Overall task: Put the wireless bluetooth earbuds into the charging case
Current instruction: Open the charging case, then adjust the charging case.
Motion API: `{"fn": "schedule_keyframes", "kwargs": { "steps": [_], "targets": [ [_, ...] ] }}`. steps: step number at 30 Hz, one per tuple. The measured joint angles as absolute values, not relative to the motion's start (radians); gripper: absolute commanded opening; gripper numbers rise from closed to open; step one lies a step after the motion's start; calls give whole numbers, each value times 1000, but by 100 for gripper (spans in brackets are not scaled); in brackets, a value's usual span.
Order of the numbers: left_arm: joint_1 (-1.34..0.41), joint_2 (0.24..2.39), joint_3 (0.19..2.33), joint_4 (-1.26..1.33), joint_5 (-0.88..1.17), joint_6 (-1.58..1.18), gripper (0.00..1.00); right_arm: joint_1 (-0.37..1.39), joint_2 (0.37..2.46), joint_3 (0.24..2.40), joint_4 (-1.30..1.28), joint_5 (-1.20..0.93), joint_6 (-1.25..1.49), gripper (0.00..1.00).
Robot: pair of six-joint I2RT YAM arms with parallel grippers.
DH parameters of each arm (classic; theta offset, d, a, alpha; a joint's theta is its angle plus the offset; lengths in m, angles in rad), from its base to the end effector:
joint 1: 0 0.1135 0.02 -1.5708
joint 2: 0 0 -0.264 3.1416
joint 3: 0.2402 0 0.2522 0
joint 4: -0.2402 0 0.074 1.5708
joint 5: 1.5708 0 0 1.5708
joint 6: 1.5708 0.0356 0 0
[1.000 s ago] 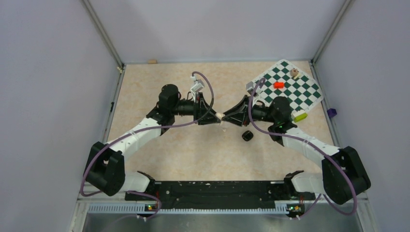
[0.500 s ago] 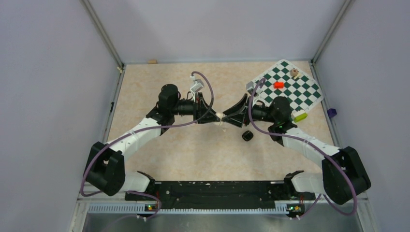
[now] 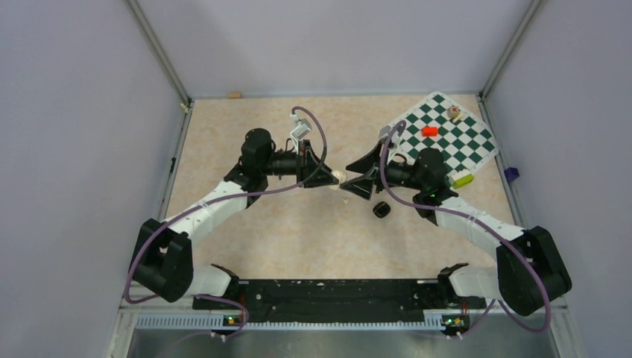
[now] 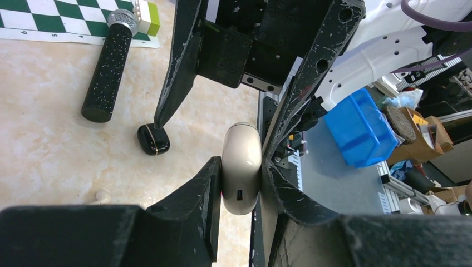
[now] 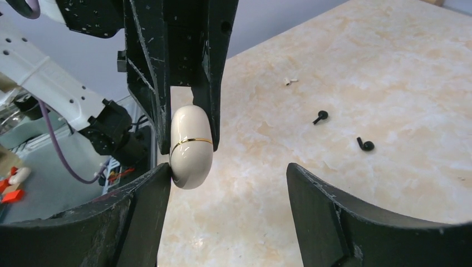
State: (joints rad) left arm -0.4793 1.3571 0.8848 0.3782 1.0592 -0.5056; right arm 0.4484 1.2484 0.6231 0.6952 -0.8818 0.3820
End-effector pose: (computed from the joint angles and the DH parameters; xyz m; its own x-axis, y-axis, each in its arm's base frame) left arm 0.2523 -0.1661 0.3049 -0.5554 0.0214 -0.8313 0.8311 0.0508 -0.5539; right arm 0.2282 0.1403 0.2759 -0.3030 0.1172 -0.9457 -0.9231 0.2106 0.3218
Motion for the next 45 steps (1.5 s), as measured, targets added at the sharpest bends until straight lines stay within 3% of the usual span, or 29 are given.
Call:
{"fn": "schedule_keyframes", "kwargs": {
  "steps": [16, 23, 31, 45],
  "targets": [
    [-456, 1356, 882, 426, 1054, -538, 0, 418, 1218, 657, 517, -752, 170, 73],
    [-452, 1343, 876, 449, 1069, -552, 0, 405, 1185, 657, 486, -847, 162, 78],
    [-400, 1320, 859, 467, 1057, -569, 0, 396, 1121, 657, 545, -921, 247, 74],
    [-390, 1306, 802, 607, 1073, -682, 0, 447, 1208, 624, 787, -748, 503, 67]
  ]
}}
